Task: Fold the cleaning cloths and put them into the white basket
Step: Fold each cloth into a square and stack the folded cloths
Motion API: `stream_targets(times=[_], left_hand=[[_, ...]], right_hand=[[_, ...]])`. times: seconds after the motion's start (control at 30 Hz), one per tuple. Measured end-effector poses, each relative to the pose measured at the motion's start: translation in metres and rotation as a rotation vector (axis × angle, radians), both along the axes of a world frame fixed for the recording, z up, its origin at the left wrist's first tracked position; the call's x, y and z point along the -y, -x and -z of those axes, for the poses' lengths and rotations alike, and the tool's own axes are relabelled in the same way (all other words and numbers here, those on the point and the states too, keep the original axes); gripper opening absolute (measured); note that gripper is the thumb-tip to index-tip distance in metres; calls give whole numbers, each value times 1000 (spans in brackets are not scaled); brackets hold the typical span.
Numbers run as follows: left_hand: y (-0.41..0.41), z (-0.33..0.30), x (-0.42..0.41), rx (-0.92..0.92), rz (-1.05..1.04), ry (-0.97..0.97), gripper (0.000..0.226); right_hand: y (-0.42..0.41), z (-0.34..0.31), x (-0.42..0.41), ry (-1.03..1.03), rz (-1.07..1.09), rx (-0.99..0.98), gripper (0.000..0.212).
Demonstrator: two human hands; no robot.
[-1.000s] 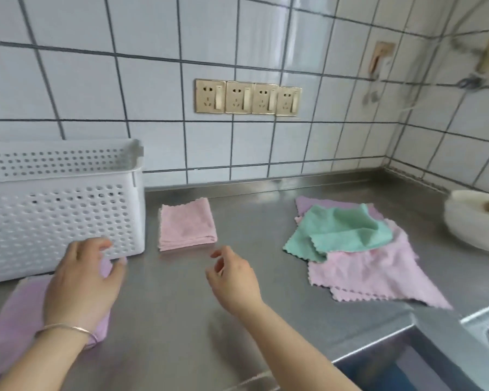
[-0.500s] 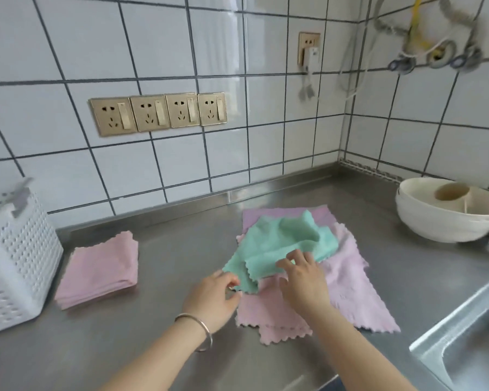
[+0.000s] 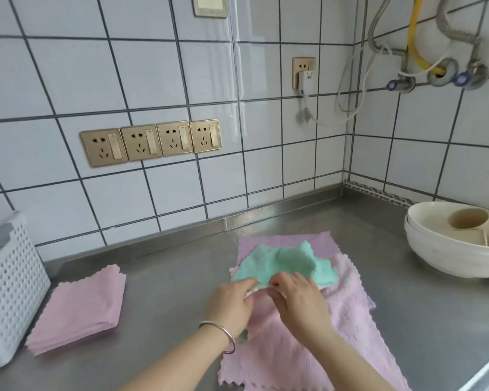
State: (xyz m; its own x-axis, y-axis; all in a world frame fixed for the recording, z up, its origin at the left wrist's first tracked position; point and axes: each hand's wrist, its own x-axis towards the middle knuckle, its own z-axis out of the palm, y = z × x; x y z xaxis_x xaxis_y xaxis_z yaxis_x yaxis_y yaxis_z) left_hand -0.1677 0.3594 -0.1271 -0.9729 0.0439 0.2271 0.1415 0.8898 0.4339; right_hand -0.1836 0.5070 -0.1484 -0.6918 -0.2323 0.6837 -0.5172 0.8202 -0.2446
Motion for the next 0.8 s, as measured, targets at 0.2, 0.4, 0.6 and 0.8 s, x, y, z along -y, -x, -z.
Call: stream_targets(times=[0.2,0.4,0.6,0.8], left_hand=[[-49,-62,53,-193,15,0,31],[-119,-107,127,-282,-27,-165,21],[-162,-133,206,-415,-188,-198,39],[-188,-140,287,-125,-308,-269,40]], right_hand=[[-1,-35,-21,-9,85,-75,18],[-36,-84,14,-31,35,-188,25],[-82,-115,73,211,-197,246,12],[-95,-142,125,72,-413,577,60]])
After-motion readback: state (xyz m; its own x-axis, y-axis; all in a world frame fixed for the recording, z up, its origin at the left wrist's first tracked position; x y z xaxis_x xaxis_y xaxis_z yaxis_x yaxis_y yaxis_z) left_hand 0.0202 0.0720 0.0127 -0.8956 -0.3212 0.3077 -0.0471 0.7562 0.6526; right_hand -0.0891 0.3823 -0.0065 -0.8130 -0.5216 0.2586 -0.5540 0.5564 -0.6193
